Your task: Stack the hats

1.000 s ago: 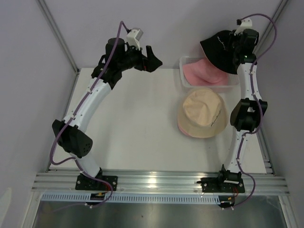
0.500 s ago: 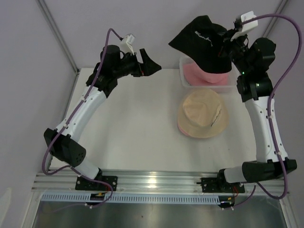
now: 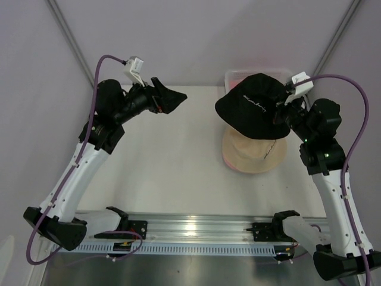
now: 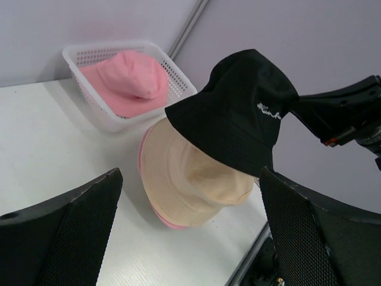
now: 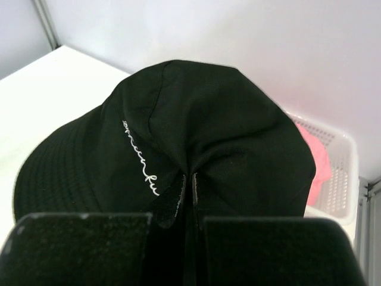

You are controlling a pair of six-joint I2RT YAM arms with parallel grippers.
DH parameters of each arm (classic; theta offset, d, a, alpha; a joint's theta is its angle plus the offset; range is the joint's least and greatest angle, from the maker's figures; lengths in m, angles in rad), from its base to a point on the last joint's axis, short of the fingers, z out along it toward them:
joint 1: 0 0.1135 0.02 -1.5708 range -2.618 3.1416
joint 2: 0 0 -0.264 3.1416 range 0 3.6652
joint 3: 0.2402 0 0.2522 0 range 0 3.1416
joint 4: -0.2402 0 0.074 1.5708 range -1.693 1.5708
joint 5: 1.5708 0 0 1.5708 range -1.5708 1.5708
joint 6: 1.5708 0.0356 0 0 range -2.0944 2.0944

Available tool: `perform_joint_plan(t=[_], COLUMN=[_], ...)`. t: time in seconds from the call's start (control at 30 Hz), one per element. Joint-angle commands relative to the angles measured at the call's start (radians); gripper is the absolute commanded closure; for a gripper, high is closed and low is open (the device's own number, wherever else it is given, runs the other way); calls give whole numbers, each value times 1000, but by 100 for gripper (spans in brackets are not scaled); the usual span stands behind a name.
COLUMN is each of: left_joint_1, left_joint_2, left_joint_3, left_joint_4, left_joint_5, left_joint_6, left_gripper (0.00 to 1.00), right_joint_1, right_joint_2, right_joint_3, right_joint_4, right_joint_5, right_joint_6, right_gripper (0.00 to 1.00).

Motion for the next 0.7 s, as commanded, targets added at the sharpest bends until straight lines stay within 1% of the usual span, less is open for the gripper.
perform_joint_plan(t=[0.0,0.13,0.23,0.37,0.47,0.53,0.57,0.63,0.67], left_joint_1=[6,6,6,6,6,3,1,-9,-12], left_joint_2=[2,27,56,82,111,134,162,209,209], left_joint_3=[-41,-71,-68,-88,-122,-137,-140,-136,-136], left_joint_4=[19,43,39,48,112,175,186,210,221], left_joint_5=[-18,36,76,91,142,183,193,193,199], left_joint_6=[25,24,24,16,-36,-91,-106,-143,-156], left_gripper=[1,0,1,0,1,1,1,0,0], right_joint_1=[17,31,38,66,81,106,116,153,153], right_joint_2=[-89,-121,-114,-124,-115,-110,-110,-127,-127], right_joint_3=[-24,-84,-87,-118,-144,-146,-147,-155,-159], right_joint_4=[-49,-87,-164,-214,-240,-278,-292,-322,-328], right_joint_5=[-10,1,-16,33,16,13,25,65,70], right_joint_6=[-38,-67,-64,-54,-38,-16,-12,8,13], right_gripper=[100,100,100,100,100,97,94,92,89])
